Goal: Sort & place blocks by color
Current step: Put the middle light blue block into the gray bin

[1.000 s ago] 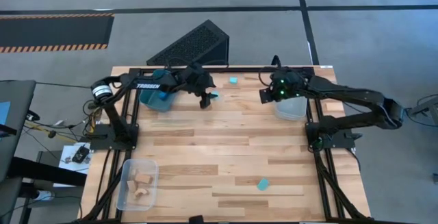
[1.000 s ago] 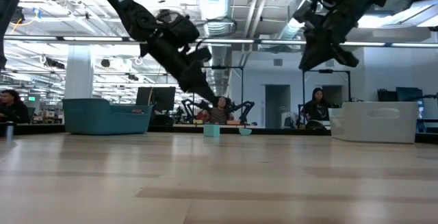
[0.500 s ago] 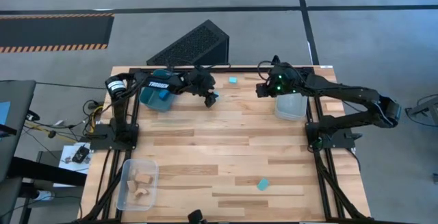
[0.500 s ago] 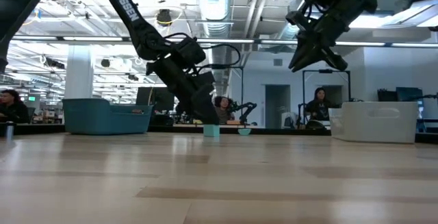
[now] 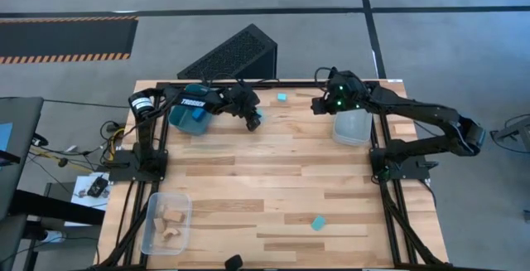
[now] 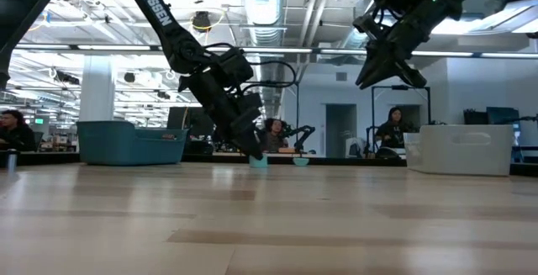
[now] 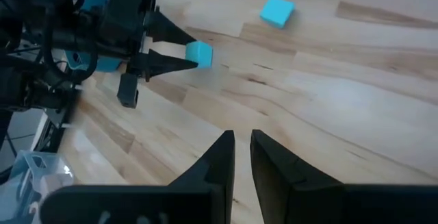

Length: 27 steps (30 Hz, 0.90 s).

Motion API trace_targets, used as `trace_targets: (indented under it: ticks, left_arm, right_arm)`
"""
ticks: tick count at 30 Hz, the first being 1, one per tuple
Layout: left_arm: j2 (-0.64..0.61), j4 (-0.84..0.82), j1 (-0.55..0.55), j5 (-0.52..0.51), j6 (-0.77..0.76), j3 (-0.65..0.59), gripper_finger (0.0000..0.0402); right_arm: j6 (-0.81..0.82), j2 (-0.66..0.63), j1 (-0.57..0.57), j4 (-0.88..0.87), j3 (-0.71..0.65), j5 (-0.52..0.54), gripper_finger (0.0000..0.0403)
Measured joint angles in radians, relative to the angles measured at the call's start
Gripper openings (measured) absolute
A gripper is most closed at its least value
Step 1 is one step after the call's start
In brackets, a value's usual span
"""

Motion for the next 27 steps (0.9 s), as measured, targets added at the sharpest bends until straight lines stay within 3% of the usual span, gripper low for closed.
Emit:
trace_targets:
  ticks: [3, 13, 19, 23, 27]
  left_arm:
    - [0.0, -0.003, 0.0, 0.009, 0.016, 0.0, 0.0103]
    - [-0.055, -0.017, -0.014, 0.111, 0.099, 0.095, 0.0121]
    - [-0.129, 0.013, -0.064, 0.206, 0.32, 0.179, 0.011]
    - [-0.138, 0.011, -0.101, 0.205, 0.394, 0.24, 0.0117]
    - [-0.138, 0.012, -0.126, 0.171, 0.427, 0.292, 0.0122]
  right_arm:
    - [-0.003, 0.008, -0.001, 0.017, 0.0, -0.019, 0.0073]
    - [0.14, 0.078, 0.022, 0.237, 0.002, -0.099, 0.0085]
    - [0.164, 0.137, 0.011, 0.327, 0.001, -0.188, 0.0182]
    - [0.208, 0.168, 0.009, 0.456, 0.001, -0.189, 0.0264]
    - [0.246, 0.194, 0.033, 0.541, 0.001, -0.208, 0.0303]
